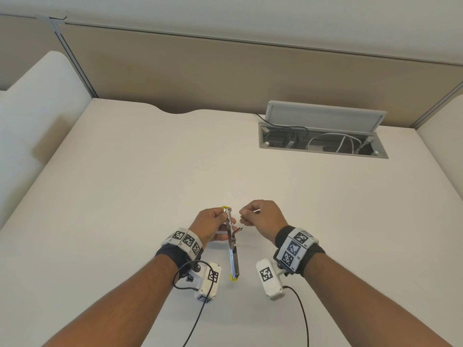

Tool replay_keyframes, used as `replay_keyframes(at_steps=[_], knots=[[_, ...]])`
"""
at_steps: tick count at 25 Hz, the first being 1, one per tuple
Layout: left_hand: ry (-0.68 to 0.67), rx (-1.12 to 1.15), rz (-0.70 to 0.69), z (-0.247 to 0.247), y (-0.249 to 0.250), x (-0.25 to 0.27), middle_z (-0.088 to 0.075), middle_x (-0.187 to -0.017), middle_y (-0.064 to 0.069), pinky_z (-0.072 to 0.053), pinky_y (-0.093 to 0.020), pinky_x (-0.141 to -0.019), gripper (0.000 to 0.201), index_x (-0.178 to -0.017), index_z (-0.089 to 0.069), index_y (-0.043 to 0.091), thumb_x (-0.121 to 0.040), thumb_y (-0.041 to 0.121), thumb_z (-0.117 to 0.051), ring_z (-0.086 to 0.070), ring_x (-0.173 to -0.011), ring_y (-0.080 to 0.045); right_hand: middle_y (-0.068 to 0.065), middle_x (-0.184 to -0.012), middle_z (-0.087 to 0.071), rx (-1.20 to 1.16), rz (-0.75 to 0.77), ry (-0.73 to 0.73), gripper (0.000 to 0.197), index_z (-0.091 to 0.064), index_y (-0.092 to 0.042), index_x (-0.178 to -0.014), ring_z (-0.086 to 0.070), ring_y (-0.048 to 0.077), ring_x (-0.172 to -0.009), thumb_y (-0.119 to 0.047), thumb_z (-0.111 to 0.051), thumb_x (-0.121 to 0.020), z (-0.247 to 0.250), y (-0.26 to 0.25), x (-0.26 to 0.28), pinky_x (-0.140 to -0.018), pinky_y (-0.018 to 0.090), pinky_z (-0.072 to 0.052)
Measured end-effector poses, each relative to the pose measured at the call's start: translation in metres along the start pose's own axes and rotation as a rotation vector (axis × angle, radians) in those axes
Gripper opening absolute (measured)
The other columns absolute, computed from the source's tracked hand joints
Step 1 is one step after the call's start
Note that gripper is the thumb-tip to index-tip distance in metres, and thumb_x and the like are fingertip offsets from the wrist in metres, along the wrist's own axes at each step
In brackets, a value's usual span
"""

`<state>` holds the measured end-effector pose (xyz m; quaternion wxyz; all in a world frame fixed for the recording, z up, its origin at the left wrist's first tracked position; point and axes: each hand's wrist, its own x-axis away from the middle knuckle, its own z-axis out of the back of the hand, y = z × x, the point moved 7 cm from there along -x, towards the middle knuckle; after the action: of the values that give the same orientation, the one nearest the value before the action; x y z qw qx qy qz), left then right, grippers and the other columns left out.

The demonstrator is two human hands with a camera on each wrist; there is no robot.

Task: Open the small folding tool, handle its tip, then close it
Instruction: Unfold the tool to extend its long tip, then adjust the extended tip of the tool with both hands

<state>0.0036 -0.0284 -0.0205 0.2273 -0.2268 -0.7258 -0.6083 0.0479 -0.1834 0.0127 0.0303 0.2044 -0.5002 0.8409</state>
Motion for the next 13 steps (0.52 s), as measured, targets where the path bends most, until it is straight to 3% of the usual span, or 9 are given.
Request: replay_keyframes(at_steps=[4,8,13], knots=[[-0.01,-0.005,-0.003,-0.002,-0.001,-0.002,-0.074,-0.096,-0.01,-0.06,-0.029,-0.06,0.028,-0.123,-0.062,0.006,-0.101,0.014,-0.047,-0.075,-0.074,-0.018,-0.001,-0.084,-0.075,0.16,0.07,0.042,0.008,-0.072,-0.015,-0.082,-0.072,0.015,-0.079,-0.01,-0.065,-0.083,-0.014,-0.012,0.006,-0.075,0.027,-0.055],[0.009,0.031,-0.001,0.001,-0.004,-0.004,-0.073,-0.094,-0.012,-0.063,-0.039,-0.07,0.027,-0.122,-0.06,0.003,-0.099,0.014,-0.05,-0.075,-0.069,-0.019,0.0,-0.094,-0.068,0.192,0.06,0.127,0.009,-0.068,-0.016,-0.085,-0.067,0.02,-0.084,-0.008,-0.069,-0.081,-0.02,-0.009,0.014,-0.074,0.028,-0.054],[0.009,0.021,0.002,-0.002,-0.007,-0.006,-0.071,-0.097,-0.014,-0.063,-0.039,-0.068,0.026,-0.121,-0.058,0.001,-0.098,0.013,-0.051,-0.072,-0.076,-0.024,-0.008,-0.08,-0.069,0.188,0.024,0.188,0.013,-0.067,-0.021,-0.08,-0.067,0.016,-0.075,-0.009,-0.066,-0.077,-0.025,-0.004,0.023,-0.07,0.032,-0.057]])
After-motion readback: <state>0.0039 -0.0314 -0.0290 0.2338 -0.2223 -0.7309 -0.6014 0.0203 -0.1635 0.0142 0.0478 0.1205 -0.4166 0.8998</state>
